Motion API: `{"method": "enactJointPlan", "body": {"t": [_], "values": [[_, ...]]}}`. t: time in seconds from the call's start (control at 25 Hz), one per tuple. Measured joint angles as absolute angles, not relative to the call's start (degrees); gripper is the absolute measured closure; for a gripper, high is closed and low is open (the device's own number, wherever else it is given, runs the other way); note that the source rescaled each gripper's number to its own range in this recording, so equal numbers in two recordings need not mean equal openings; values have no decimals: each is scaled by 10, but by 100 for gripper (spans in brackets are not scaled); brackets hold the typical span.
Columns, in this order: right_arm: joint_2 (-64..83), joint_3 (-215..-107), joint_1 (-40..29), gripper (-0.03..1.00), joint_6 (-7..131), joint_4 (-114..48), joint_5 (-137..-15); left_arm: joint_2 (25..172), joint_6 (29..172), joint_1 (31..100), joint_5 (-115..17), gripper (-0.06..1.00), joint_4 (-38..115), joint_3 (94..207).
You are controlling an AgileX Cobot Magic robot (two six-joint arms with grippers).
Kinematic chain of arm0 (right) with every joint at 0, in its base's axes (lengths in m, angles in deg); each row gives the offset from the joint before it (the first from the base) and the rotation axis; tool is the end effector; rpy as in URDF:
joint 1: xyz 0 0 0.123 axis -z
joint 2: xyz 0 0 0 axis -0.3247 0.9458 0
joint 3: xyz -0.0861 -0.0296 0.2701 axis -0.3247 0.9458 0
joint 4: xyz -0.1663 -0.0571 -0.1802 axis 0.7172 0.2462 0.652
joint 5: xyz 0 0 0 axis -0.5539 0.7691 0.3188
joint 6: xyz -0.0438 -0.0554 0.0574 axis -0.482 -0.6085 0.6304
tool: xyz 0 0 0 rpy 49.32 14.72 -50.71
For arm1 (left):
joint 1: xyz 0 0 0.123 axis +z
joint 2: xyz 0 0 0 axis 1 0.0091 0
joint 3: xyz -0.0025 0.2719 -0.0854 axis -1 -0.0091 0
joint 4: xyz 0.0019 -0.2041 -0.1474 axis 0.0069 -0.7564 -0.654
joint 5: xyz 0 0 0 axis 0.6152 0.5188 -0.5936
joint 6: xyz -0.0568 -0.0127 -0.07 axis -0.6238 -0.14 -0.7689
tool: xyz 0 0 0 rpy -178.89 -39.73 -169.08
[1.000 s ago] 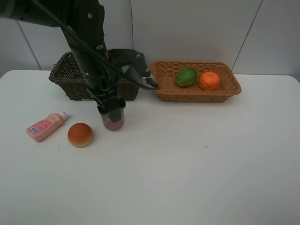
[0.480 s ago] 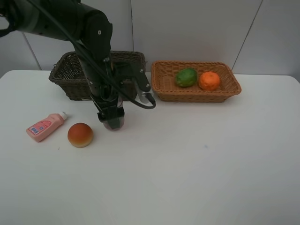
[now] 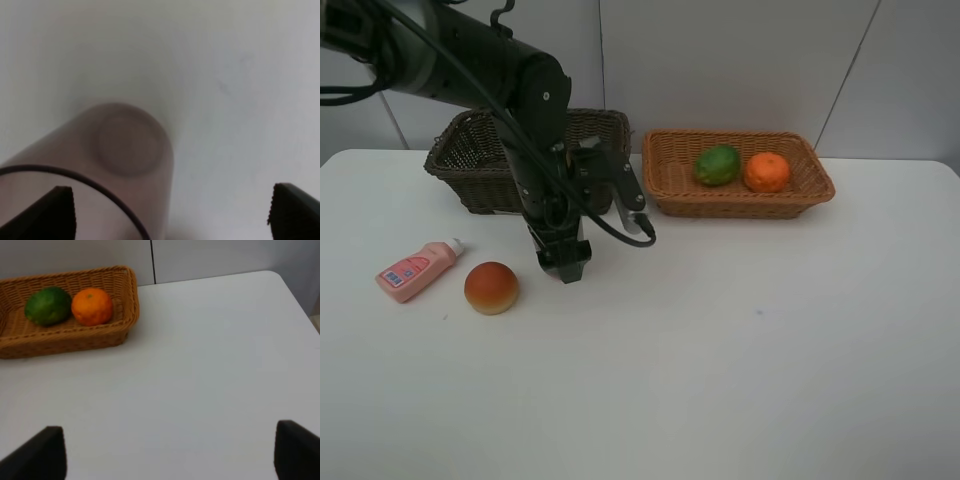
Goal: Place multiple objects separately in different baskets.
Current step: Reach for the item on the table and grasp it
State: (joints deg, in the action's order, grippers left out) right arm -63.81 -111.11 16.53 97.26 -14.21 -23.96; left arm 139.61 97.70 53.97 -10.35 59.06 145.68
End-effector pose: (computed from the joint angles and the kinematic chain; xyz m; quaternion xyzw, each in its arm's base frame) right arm -0.0096 -0.0153 0.2862 0.0788 0.8388 -0.0235 0.5383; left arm 0.3226 -0.2205 0.1509 0.5781 0.8070 0.0438 0.1128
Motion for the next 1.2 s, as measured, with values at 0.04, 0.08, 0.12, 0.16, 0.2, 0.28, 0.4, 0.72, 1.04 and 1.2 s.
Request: {"method": "enactJointPlan", "body": {"t": [0.04, 0.08, 0.12, 0.16, 0.2, 0.28, 0.4, 0.72, 1.04, 1.2], "values": [[-638, -1111, 165, 15, 973, -142, -240, 1396, 977, 540, -104, -6, 591, 1457], [-638, -1111, 165, 15, 973, -142, -240, 1396, 977, 540, -105, -6, 591, 1457], [-638, -1111, 165, 15, 973, -142, -240, 1396, 977, 540, -106, -6, 591, 1457], [-638, -1111, 165, 15, 973, -142, -240, 1396, 977, 540, -106, -6, 591, 1457], [-638, -1111, 165, 15, 973, -142, -240, 1396, 977, 540, -106, -6, 591, 1456], [-638, -1111, 165, 15, 973, -142, -240, 1396, 977, 540, -113, -6, 591, 1452], [-638, -1111, 165, 15, 973, -142, -240, 1396, 977, 540, -120, -6, 591, 1440], [-638, -1111, 165, 15, 973, -142, -240, 1406, 977, 540, -121, -6, 591, 1435], [-638, -1111, 165, 15, 973, -142, -240, 1415, 977, 540, -123, 16, 591, 1435], [-638, -1111, 165, 15, 973, -142, -240, 1422, 977, 540, -133, 60, 591, 1435]]}}
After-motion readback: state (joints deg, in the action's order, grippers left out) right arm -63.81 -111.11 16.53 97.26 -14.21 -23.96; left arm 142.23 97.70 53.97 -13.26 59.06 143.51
